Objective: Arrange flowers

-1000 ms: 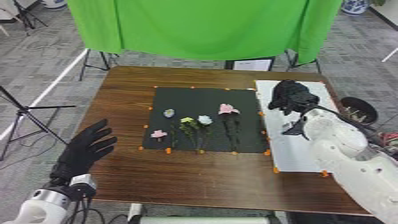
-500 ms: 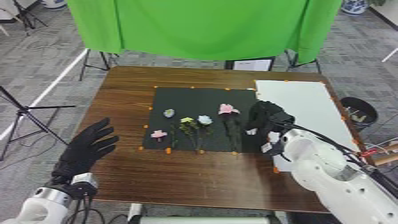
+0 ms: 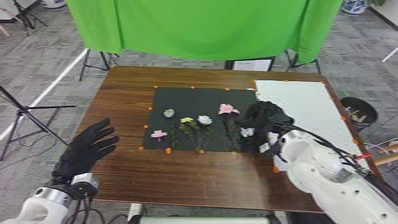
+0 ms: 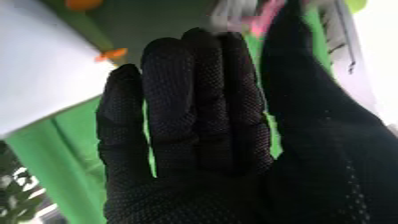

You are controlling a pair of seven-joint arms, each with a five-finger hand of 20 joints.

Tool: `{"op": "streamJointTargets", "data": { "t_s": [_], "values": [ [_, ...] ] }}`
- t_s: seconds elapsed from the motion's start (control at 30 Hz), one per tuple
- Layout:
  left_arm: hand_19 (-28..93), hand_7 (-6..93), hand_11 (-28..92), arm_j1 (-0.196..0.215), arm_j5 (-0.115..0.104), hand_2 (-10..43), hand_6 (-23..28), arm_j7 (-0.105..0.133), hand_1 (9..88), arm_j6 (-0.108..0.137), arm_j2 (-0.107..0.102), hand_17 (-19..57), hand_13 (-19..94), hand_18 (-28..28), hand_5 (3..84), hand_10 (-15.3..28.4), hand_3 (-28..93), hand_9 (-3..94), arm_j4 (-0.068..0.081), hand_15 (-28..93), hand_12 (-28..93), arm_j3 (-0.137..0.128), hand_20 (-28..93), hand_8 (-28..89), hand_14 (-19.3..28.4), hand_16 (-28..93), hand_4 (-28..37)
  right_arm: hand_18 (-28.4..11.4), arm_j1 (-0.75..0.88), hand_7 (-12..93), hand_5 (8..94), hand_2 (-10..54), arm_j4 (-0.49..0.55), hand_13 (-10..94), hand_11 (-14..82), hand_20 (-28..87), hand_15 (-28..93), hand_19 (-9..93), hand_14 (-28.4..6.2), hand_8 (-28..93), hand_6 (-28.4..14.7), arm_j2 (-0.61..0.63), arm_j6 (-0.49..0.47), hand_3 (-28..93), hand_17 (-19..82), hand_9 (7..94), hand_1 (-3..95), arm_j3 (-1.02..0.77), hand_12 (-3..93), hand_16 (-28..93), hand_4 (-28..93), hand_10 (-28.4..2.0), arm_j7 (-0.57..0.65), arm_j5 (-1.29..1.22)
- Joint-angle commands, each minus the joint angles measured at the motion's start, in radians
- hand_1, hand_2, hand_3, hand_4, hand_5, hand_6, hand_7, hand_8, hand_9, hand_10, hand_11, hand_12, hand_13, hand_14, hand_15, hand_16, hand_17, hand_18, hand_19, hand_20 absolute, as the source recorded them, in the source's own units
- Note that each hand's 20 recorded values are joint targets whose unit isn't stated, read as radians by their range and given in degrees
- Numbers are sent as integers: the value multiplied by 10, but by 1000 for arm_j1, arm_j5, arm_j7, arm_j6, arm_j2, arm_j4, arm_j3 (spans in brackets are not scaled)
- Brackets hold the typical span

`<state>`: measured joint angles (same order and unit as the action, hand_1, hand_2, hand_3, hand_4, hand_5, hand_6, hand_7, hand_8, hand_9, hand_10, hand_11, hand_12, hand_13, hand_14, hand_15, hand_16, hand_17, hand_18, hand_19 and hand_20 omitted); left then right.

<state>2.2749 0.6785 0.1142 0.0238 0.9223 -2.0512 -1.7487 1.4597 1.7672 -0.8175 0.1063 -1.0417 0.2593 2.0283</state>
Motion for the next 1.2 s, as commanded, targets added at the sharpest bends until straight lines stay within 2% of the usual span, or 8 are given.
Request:
{"op": "streamJointTargets", "data": {
  "t_s": [0.03, 0.27, 0.47, 0.67, 0.73, 0.8, 1.07, 1.2],
  "values": [
    [414, 218, 247, 9, 0, 15, 37, 0, 270, -4, 13, -97, 193, 223, 273, 125, 718, 231, -10, 365, 148, -8, 88, -122, 168, -13, -275, -189, 60, 398, 480, -85, 55, 573, 385, 450, 642, 718, -75, -202, -5, 6, 2, 864, 206, 549, 268, -112, 262, 218, -283, -102, -29, -43],
    [410, 215, 238, -5, 82, 4, 36, 13, 269, -1, 13, -98, 175, 224, 265, 120, 717, 212, -43, 353, 148, -13, 85, -120, 163, -15, -275, -206, 260, 312, 321, -40, 180, 266, 232, 328, 376, 523, -93, -165, -25, -61, -59, 889, 86, 334, 177, -423, 240, 173, -283, -124, -225, -581],
    [398, 216, 228, 9, 81, -31, 31, 66, 260, 28, 30, -104, 145, 225, 230, 112, 692, 174, -60, 329, 158, 0, 83, -118, 153, -5, -279, -204, 422, 193, 276, -37, 252, 198, 65, 221, 53, 384, -97, -117, -19, -165, -173, 875, 0, 273, 117, -627, 257, 364, -274, -113, -262, -1058],
    [386, 218, 215, 7, 76, -58, 32, 111, 240, 66, 69, -109, 129, 234, 219, 110, 678, 156, -65, 284, 171, 20, 81, -118, 153, 6, -282, -205, 583, 144, 279, -51, 331, 200, 30, 197, -13, 339, -106, -95, -29, -283, -228, 858, -8, 275, 102, -760, 252, 393, -276, -121, -199, -1167],
    [380, 218, 208, 6, 72, -63, 32, 145, 240, 90, 87, -112, 125, 240, 217, 109, 669, 154, -68, 260, 175, 33, 79, -118, 151, 9, -282, -210, 601, 132, 275, -56, 340, 192, 21, 188, -31, 328, -110, -91, -30, -305, -235, 854, -21, 271, 100, -774, 251, 394, -276, -121, -196, -1164],
    [376, 218, 202, 18, 62, -64, 32, 146, 238, 86, 83, -113, 123, 244, 217, 107, 663, 154, -74, 242, 175, 25, 76, -118, 150, 13, -283, -213, 601, 122, 269, -59, 339, 186, 13, 176, -43, 317, -113, -86, -30, -324, -263, 850, -33, 267, 100, -779, 251, 393, -277, -121, -177, -1160],
    [368, 221, 189, -15, 41, -67, 32, 171, 231, 105, 108, -121, 120, 240, 217, 106, 672, 151, -42, 215, 183, 78, 75, -118, 144, 37, -283, -216, 586, 119, 271, -57, 352, 184, 8, 156, -54, 327, -114, -77, -35, -385, -291, 837, -52, 264, 100, -759, 257, 395, -275, -125, -115, -1080],
    [363, 220, 188, -44, 45, -67, 33, 163, 230, 79, 117, -121, 120, 235, 220, 105, 678, 152, -28, 212, 185, 89, 77, -118, 142, 42, -283, -214, 568, 123, 272, -58, 359, 187, 14, 154, -52, 334, -114, -77, -38, -374, -281, 838, -54, 264, 102, -748, 257, 401, -272, -127, -125, -1082]
  ]
}}
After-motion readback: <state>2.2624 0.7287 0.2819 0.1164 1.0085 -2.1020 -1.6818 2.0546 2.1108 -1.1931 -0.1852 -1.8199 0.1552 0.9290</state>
